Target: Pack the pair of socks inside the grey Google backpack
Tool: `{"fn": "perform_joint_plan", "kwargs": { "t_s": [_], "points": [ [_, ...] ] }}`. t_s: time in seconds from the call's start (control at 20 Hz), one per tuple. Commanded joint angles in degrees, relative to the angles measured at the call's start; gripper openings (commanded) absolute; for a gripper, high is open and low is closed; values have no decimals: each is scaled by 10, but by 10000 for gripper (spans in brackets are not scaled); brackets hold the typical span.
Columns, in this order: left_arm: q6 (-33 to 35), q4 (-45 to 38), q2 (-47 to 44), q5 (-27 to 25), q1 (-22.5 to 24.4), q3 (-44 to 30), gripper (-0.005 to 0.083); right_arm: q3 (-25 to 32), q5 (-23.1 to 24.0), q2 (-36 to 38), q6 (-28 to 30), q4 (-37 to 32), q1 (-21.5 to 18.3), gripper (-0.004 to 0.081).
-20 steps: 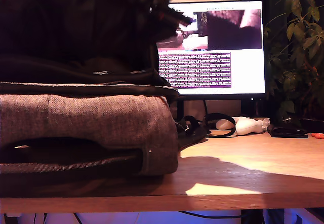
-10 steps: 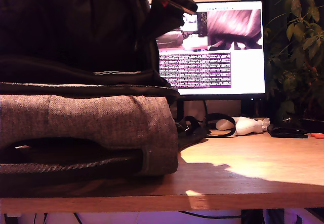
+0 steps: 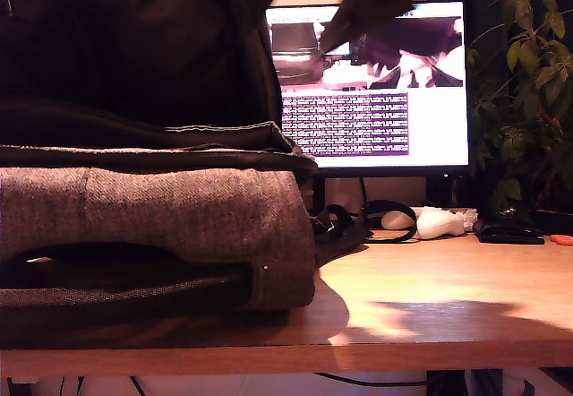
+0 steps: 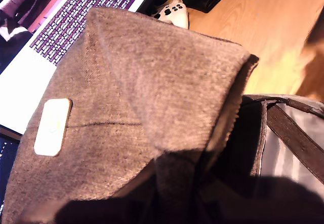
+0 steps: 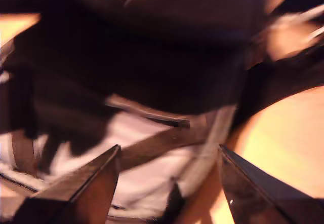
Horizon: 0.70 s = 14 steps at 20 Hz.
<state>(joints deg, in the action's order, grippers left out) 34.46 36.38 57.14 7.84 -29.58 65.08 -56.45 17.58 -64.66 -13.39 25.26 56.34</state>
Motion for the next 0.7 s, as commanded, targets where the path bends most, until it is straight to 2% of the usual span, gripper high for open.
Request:
{"fn": "perform_joint_plan", "kwargs": {
  "t_s": [0.0, 0.15, 0.25, 0.3, 0.35, 0.4, 0.45, 0.5, 0.65],
  "points": [
    [0, -20, 2, 9, -2, 14, -24, 16, 16, 43, 22, 16, -2, 546],
    [0, -20, 2, 9, -2, 14, -24, 16, 64, 110, 69, 16, -23, 545],
    [0, -21, 3, 12, -2, 14, -24, 16, 79, 125, 106, 14, -45, 535],
    [0, -21, 4, 12, -2, 14, -24, 16, 79, 125, 123, 21, -59, 481],
    [0, -21, 6, 12, -2, 14, -24, 16, 80, 118, 127, 20, -70, 389],
    [0, -20, 7, 12, -2, 14, -24, 16, 79, 105, 131, 3, -85, 255],
    [0, -21, 10, 12, -2, 14, -24, 17, 73, 89, 133, -37, -94, 83],
    [0, -21, 10, 12, -2, 14, -24, 17, 61, 70, 136, -86, -104, -24],
    [0, -21, 14, 12, -2, 14, -24, 21, -9, 13, 176, -237, -137, -12]
  ]
}}
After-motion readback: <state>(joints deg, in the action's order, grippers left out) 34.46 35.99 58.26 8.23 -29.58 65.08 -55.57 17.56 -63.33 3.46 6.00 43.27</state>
